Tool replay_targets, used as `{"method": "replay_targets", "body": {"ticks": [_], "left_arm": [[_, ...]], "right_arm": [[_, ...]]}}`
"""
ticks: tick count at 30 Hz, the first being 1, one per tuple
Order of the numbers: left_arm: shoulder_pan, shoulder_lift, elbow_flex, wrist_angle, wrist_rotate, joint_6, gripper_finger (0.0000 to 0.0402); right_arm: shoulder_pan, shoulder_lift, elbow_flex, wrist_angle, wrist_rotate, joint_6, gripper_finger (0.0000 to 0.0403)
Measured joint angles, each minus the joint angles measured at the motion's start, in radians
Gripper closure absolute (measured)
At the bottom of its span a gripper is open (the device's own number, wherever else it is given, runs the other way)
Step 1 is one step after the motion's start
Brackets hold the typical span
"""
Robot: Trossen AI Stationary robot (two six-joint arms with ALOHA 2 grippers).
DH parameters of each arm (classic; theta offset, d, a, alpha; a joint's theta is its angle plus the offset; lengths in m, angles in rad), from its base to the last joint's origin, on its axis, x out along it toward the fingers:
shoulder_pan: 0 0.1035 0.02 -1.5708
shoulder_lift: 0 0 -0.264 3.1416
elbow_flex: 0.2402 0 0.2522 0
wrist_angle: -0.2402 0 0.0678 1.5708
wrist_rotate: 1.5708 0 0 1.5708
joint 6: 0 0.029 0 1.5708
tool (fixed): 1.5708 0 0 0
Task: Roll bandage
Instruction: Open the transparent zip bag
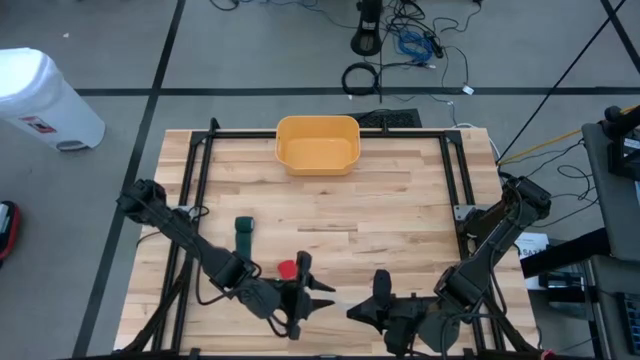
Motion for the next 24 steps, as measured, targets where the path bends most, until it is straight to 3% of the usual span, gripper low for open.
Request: {"method": "replay_targets", "body": {"ticks": [24], "left_arm": [[0.008,0.015,0.000,0.050,0.045,0.001,0.0275]], "right_arm": [[0.000,0.000,0.000,0.001,-0.003,0.000,0.0403]]}}
